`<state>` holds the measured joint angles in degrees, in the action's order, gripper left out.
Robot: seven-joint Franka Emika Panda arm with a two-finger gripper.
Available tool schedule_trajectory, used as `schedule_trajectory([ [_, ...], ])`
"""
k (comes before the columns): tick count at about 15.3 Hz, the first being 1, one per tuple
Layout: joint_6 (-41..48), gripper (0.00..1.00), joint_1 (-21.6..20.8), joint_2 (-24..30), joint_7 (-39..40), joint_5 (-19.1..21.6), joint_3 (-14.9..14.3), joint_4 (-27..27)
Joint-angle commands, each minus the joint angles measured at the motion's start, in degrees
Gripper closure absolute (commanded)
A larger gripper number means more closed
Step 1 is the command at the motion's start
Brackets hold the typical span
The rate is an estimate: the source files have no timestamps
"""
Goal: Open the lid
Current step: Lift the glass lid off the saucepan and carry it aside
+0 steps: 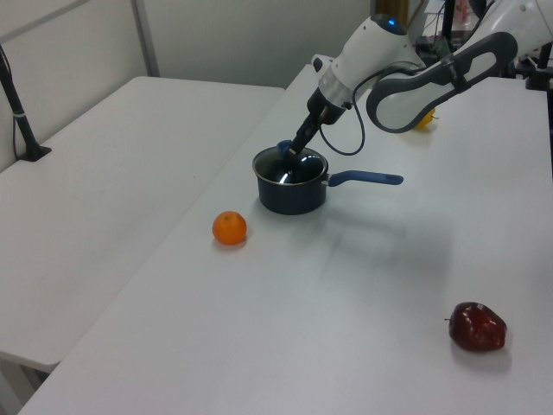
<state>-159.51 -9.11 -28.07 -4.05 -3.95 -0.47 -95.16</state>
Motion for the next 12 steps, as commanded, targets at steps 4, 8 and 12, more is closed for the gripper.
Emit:
schedule_trajectory([
  [4,-1.5,0.43,-0.03,0.11,-1.22,-1.15,-0.15,-0.12],
  [8,-0.89,0.5,-0.21,2.31,-1.31,-0.89,-0.15,-0.38],
  [12,0.25,0.5,0.05,5.73,-4.3,-1.15,-0.23,-2.74],
])
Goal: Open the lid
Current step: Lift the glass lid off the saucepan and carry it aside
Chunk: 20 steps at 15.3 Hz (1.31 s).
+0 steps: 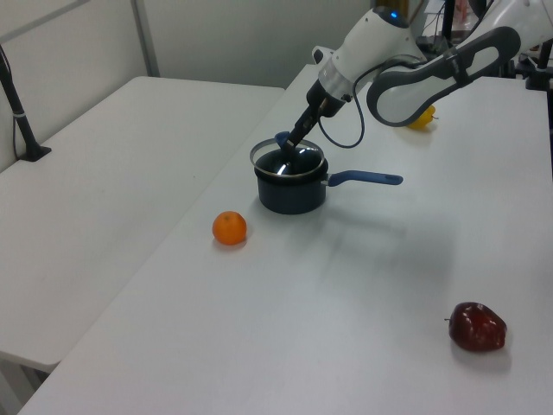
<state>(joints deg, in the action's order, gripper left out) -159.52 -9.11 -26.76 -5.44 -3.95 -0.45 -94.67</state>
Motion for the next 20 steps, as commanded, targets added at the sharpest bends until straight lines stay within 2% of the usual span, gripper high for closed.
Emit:
schedule_trajectory([
  [1,0.61,0.5,0.4,6.0,-2.91,-1.15,-0.43,-5.07],
  [4,1.66,0.5,2.95,11.27,-3.0,-1.15,-0.43,-11.04],
  [9,5.1,0.5,9.44,21.81,-2.82,-1.23,-0.52,-24.65],
  [11,5.1,0.5,11.56,22.8,-2.39,-1.32,-0.43,-27.4],
  [14,5.1,0.5,12.18,23.15,-1.94,-2.37,-0.43,-30.92],
  [20,2.29,0.49,11.39,19.38,-1.94,-3.52,-0.43,-32.68],
])
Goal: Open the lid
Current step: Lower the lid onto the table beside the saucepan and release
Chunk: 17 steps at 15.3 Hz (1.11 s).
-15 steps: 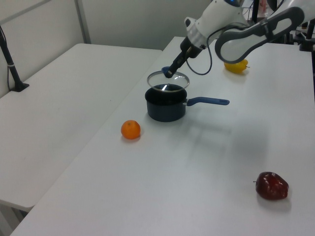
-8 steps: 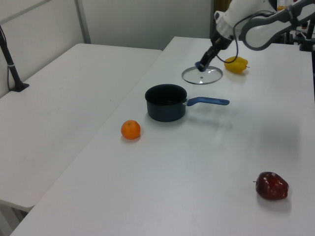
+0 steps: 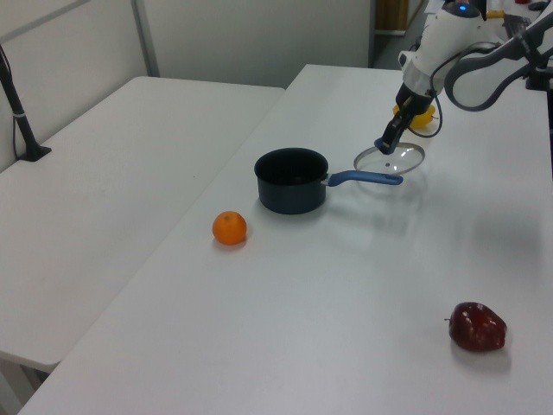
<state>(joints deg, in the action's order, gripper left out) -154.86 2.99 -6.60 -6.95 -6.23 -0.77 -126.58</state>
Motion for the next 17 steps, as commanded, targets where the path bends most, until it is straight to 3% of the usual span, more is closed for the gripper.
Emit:
schedule_trajectory([
  [1,-2.64,0.49,-0.7,-1.13,-0.44,-1.24,-0.11,-0.77],
  [6,-1.59,0.46,-0.88,-1.57,-0.96,-1.24,-0.02,-0.86],
  [8,2.44,0.37,-0.88,-2.02,-1.58,-1.24,-0.02,-0.6],
  [12,6.24,0.36,-0.88,-1.84,-1.75,-1.15,0.16,0.1],
  [13,6.33,0.25,-0.88,-1.84,-1.84,-1.15,0.16,0.63],
  [14,6.76,0.0,-0.79,-1.84,-1.84,-1.06,0.16,0.98],
  [17,12.28,0.0,-0.44,-1.14,-2.02,-1.06,0.16,4.05],
])
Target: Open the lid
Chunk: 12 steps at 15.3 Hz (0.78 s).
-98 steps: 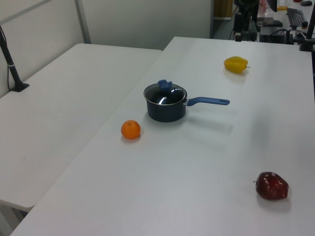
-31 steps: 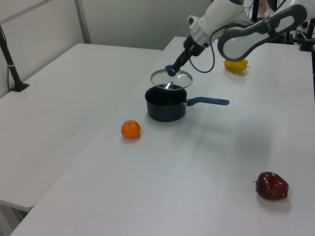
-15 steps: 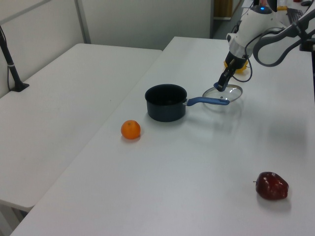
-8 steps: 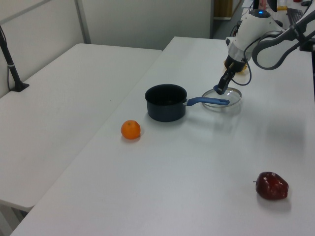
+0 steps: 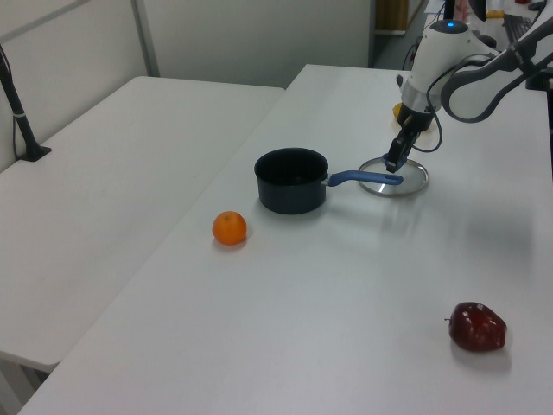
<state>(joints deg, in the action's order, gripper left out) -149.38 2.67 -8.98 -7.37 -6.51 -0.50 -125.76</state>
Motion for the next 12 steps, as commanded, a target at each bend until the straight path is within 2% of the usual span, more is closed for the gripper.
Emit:
schedule_trajectory([
  [1,10.3,0.0,0.05,1.33,-1.6,-0.79,-0.11,5.06],
  [4,21.2,0.0,-0.03,1.42,-1.6,-0.79,-0.11,12.26],
  [6,31.28,0.0,-1.17,1.51,-1.77,-0.61,-0.02,19.63],
  [9,42.47,0.0,-3.81,2.3,-1.43,0.35,0.06,27.91],
  [12,48.73,0.0,-7.23,5.18,-1.16,2.19,-0.37,31.1],
])
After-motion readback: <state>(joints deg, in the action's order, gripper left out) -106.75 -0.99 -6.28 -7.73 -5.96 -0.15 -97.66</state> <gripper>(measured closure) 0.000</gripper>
